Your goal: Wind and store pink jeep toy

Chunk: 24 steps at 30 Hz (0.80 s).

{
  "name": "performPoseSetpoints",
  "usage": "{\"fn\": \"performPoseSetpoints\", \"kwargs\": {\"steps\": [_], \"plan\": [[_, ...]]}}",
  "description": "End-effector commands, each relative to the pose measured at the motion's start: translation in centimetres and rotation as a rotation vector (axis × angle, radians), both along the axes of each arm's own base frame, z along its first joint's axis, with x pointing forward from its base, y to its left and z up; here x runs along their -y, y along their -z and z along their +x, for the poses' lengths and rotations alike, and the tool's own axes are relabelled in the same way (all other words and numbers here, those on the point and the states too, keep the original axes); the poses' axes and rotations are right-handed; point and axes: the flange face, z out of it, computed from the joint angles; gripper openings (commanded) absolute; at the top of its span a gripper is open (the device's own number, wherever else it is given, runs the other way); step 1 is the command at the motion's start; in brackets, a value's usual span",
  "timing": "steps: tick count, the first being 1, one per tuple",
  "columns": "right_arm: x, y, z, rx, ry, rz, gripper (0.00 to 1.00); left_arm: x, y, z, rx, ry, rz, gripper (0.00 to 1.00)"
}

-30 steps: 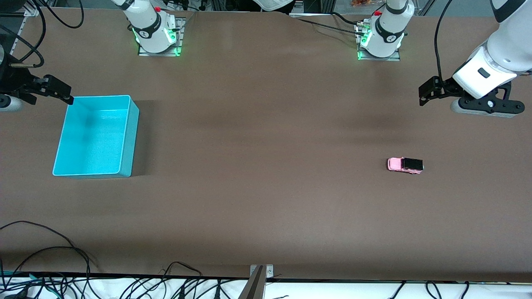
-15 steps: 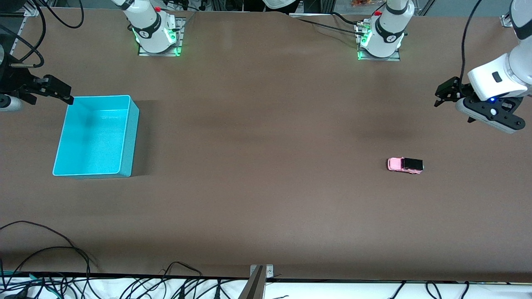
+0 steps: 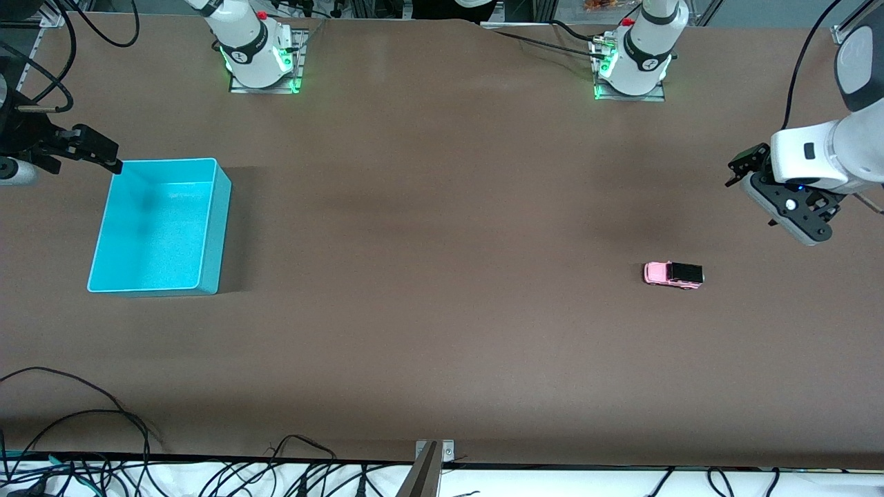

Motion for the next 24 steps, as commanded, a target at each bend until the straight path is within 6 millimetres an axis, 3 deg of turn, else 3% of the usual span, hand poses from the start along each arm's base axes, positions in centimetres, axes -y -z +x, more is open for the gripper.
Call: {"fn": "performPoseSetpoints", "kwargs": {"steps": [1,6,11,12,17,24], "plan": [[0.0,-0.5,0.1,-0.005,-0.006,0.012,1.00,-0.7,2.6,1.6,0.019,0.166,0.000,1.00],[0.0,-0.5,0.1,-0.005,-0.006,0.012,1.00,-1.9,5.9,2.5,0.010,0.313,-0.024,1.00],[0.0,-0.5,0.1,-0.005,-0.006,0.012,1.00,-3.1,9.6,2.1,0.020,0.428,-0.010,1.00],[0.0,-0.5,0.1,-0.007,-0.006,0.012,1.00,-3.3,11.9,1.6,0.023,0.478,0.008,1.00],[0.0,-0.5,0.0,-0.010,-0.006,0.012,1.00,-3.0,14.4,1.1,0.046,0.534,0.022,1.00],[0.0,-0.5,0.1,-0.008,-0.006,0.012,1.00,-3.2,20.3,0.3,0.079,0.628,0.006,1.00]]}}
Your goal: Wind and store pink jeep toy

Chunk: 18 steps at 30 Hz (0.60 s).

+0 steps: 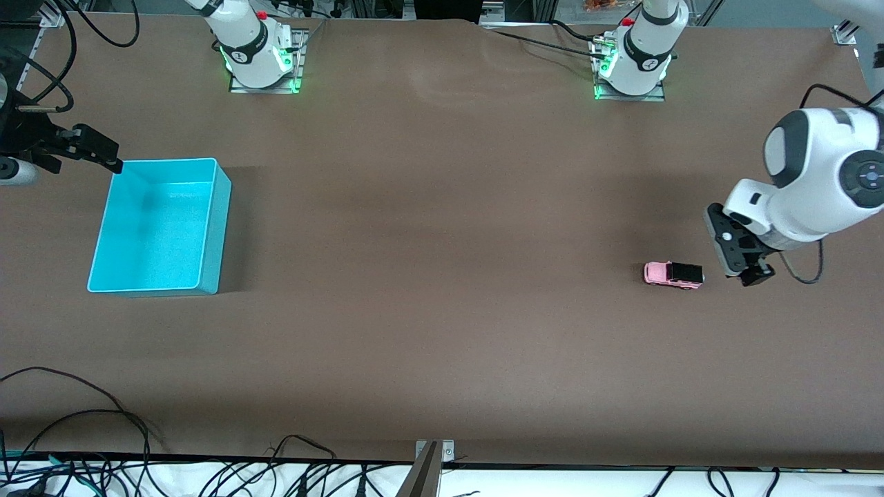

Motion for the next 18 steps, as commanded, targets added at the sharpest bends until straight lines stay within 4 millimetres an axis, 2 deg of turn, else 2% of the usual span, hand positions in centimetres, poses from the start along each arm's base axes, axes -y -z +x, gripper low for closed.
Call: {"fn": "performPoseSetpoints", "kwargs": {"steps": [1,8,18], "plan": [[0.0,-0.6,0.1,-0.004,-0.006,0.012,1.00,-0.6,4.1,-0.8,0.016,0.103,0.007,1.00],[0.1,-0.6,0.1,-0.004,-0.004,0.012,1.00,-2.0,9.2,-0.3,0.033,0.187,-0.015,1.00],[0.0,-0.6,0.1,-0.004,-0.006,0.012,1.00,-1.9,12.8,-0.6,0.045,0.209,-0.032,1.00]]}}
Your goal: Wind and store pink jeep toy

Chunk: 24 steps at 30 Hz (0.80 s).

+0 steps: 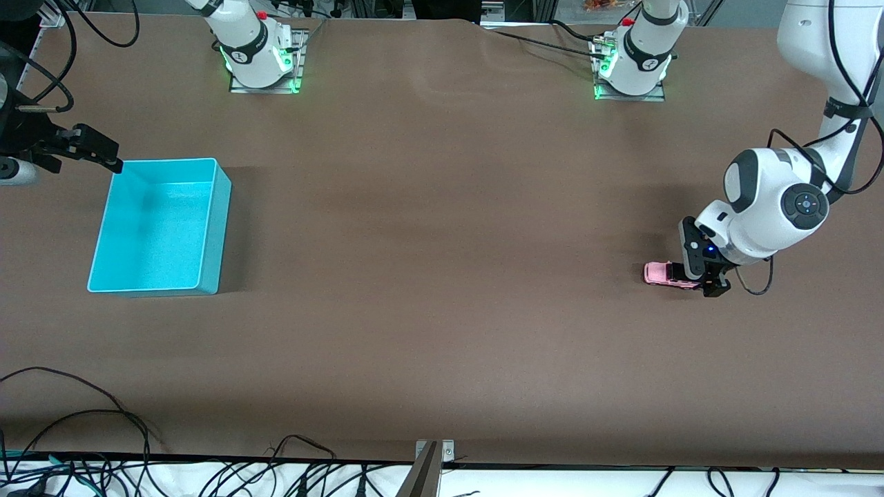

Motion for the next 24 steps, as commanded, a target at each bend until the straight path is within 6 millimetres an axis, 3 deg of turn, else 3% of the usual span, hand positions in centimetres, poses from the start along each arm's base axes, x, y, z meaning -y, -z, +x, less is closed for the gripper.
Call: {"fn": "performPoseSetpoints", "kwargs": {"steps": [1,18,19,24], "plan": [[0.0,-0.5,0.1,-0.005,-0.006,0.012,1.00,0.2,1.3,-0.1,0.022,0.041,0.008,1.00],[0.1,-0.5,0.1,-0.005,-0.004,0.013,1.00,0.3,4.3,-0.9,0.021,0.040,-0.006,1.00],[0.2,-0.5,0.1,-0.006,-0.003,0.013,1.00,0.3,4.3,-0.9,0.021,0.040,-0.006,0.95],[0.2,-0.5,0.1,-0.006,-0.004,0.013,1.00,0.3,4.2,-0.9,0.020,0.040,-0.006,0.37]]}}
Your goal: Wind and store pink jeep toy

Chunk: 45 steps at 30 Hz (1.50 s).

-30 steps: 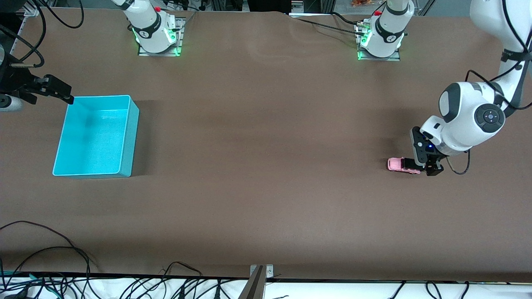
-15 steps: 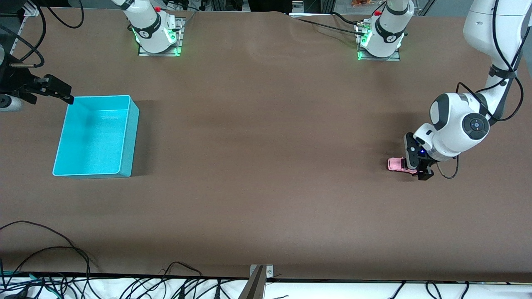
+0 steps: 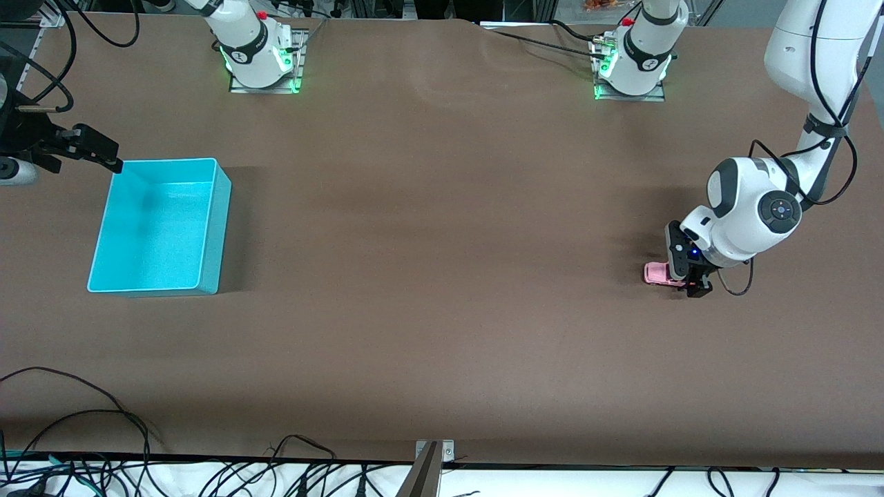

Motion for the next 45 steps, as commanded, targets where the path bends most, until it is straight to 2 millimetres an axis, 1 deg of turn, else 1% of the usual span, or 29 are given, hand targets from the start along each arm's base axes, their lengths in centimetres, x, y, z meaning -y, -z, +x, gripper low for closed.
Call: {"fn": "performPoseSetpoints", "kwargs": {"steps": [1,2,4,5,10,27,31,38,41,45], "plan": [[0.1,-0.4,0.1,-0.005,-0.004,0.013,1.00,-0.3,0.0,0.1,0.014,0.030,0.011,0.29],[0.1,-0.4,0.1,-0.007,-0.003,0.013,1.00,-0.3,0.0,0.1,0.014,0.029,0.011,0.21],[0.1,-0.5,0.1,-0.004,-0.004,0.013,1.00,-0.3,0.1,0.1,0.012,0.026,0.011,0.01],[0.1,-0.5,0.1,-0.005,-0.003,0.013,1.00,-0.3,0.1,0.1,0.012,0.024,0.011,0.00],[0.1,-0.5,0.1,-0.004,-0.004,0.013,1.00,-1.4,0.0,0.0,0.012,-0.010,0.006,0.00],[0.1,-0.4,0.1,-0.007,-0.003,0.013,1.00,-1.5,0.3,0.0,0.008,-0.023,0.002,0.00],[0.1,-0.4,0.1,-0.007,-0.003,0.013,1.00,-2.8,0.5,-0.1,0.006,-0.037,0.002,0.00],[0.1,-0.4,0.1,-0.007,-0.003,0.013,1.00,-6.1,0.6,-0.6,0.000,-0.077,0.009,0.00],[0.1,-0.4,0.1,-0.007,-0.003,0.013,1.00,-7.7,1.5,-1.0,-0.014,-0.082,0.006,0.00],[0.1,-0.5,0.1,-0.005,-0.003,0.013,1.00,-9.8,2.4,-0.9,-0.019,-0.048,0.002,0.00]]}}
